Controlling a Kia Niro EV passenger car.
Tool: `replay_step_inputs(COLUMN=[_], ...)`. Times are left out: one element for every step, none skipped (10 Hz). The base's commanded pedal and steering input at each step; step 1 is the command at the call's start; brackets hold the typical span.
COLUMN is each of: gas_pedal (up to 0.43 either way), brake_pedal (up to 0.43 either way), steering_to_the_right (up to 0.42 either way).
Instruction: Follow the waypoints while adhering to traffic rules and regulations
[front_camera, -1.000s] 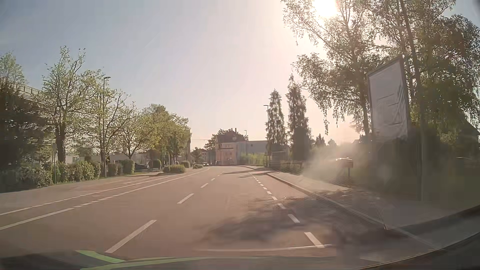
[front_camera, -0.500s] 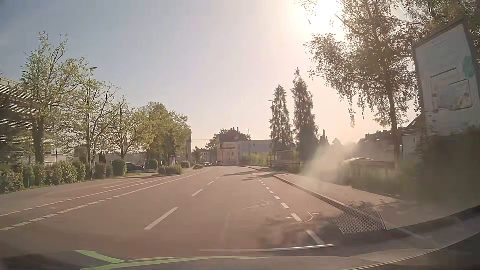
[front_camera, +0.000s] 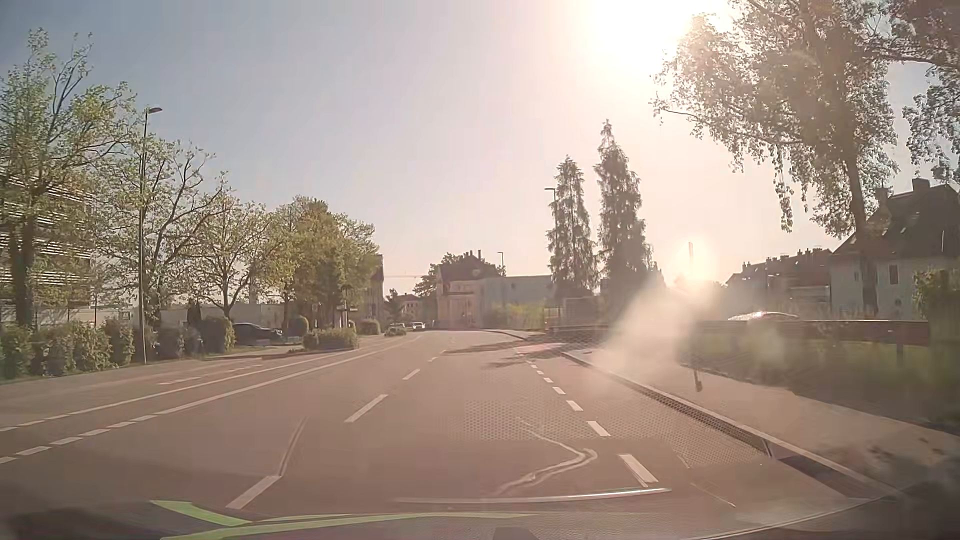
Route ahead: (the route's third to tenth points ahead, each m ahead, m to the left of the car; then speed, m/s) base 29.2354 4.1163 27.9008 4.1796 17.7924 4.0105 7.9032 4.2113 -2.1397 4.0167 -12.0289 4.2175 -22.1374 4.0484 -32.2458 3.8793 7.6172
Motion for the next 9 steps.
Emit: replay_step_inputs(gas_pedal=[0.000, 0.000, 0.000, 0.000, 0.000, 0.000, 0.000, 0.000, 0.000], brake_pedal=[0.110, 0.110, 0.110, 0.116, 0.134, 0.140, 0.140, 0.146, 0.146], steering_to_the_right=[-0.010, -0.010, -0.009, -0.009, -0.009, -0.007, -0.006, -0.005, -0.005])
